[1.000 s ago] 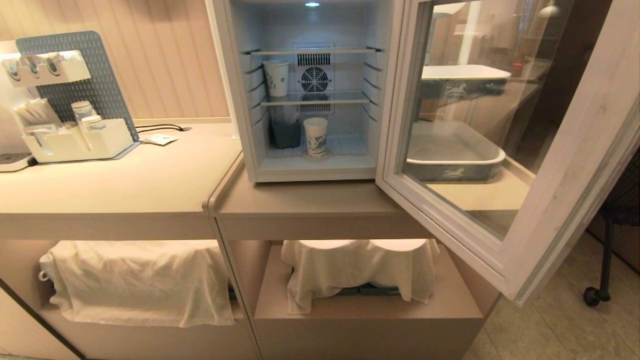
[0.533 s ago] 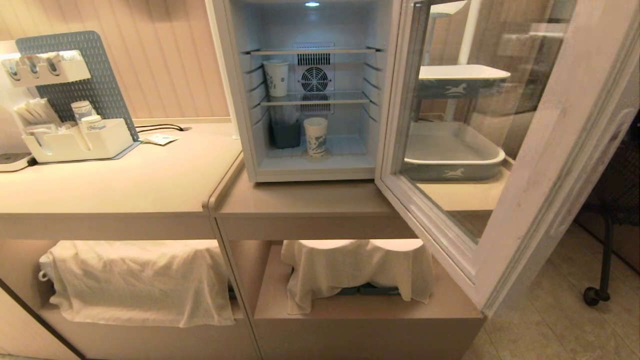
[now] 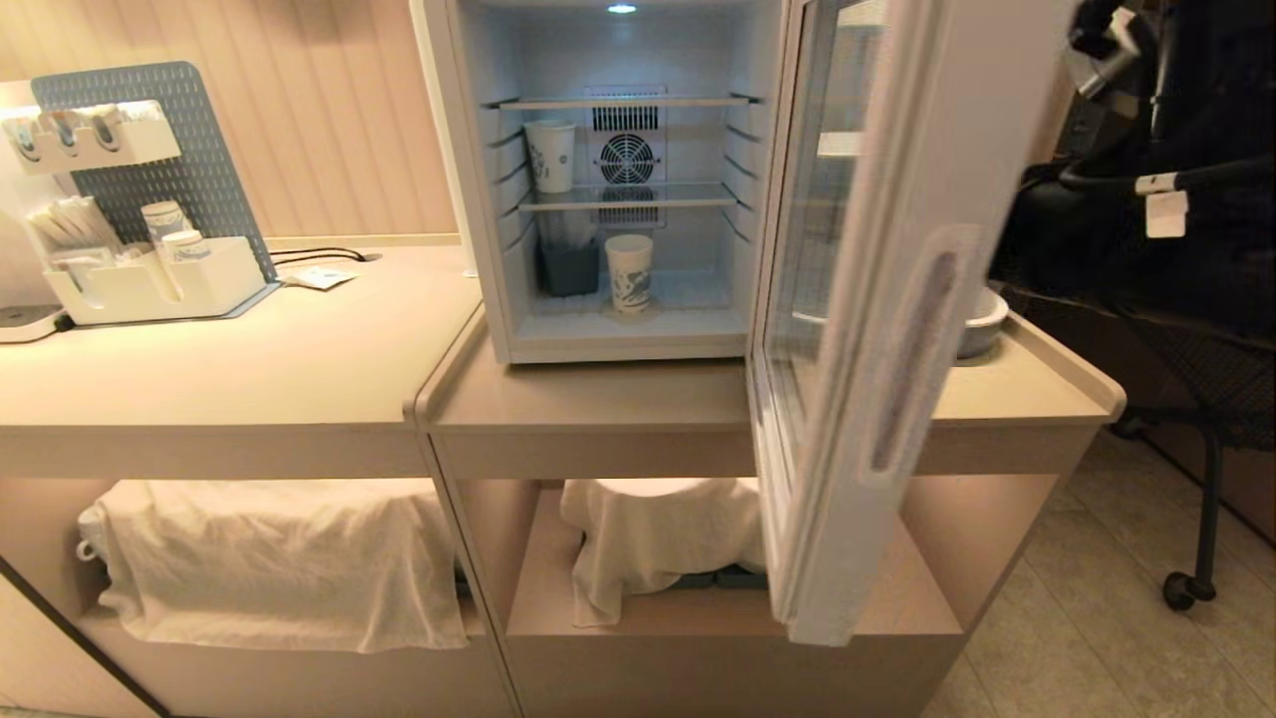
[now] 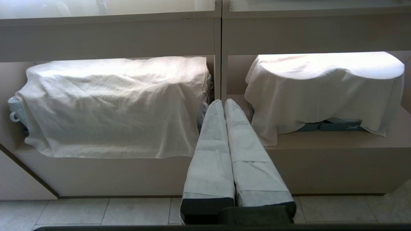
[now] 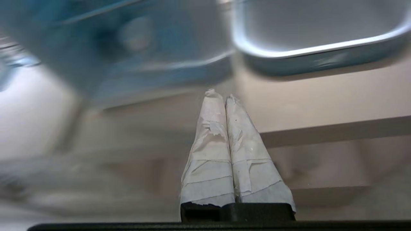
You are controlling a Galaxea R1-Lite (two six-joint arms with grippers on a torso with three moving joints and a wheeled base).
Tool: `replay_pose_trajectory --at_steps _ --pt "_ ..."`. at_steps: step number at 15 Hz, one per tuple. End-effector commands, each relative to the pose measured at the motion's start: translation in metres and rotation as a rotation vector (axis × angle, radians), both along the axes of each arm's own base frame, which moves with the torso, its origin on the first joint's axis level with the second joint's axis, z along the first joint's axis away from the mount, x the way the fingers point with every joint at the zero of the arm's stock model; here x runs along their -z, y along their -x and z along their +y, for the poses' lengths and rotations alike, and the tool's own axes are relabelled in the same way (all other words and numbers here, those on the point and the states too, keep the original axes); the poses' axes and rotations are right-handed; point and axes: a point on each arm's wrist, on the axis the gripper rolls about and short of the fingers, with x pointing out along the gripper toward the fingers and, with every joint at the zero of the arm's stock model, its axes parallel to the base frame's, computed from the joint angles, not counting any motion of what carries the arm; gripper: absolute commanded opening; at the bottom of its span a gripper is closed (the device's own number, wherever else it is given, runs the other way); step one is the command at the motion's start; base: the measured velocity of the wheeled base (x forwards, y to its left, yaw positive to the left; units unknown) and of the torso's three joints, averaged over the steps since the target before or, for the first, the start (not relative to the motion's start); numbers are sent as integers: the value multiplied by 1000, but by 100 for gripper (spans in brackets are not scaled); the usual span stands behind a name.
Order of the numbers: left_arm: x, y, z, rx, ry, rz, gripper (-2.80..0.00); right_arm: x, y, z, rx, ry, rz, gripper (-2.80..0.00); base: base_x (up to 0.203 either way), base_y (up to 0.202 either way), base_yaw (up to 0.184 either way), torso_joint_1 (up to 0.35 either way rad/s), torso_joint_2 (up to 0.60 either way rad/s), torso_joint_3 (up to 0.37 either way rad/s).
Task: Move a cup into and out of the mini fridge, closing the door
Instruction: Close the freezer door
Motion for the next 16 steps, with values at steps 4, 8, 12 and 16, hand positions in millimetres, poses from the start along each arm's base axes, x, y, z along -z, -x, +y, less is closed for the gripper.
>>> replay_pose_trajectory --at_steps 4,8,12,16 --pt "0 0 0 0 -1 0 -280 -4 30 28 -118 -93 7 -280 0 0 0 0 0 0" --pt "0 0 0 0 -1 0 -280 0 9 5 7 17 -8 -280 0 0 0 0 0 0" --pt "0 0 0 0 -1 0 -280 12 -33 -2 89 106 -55 -280 0 0 0 0 0 0" --pt "0 0 0 0 -1 -2 -280 25 -76 15 73 98 -84 -280 0 0 0 0 0 0"
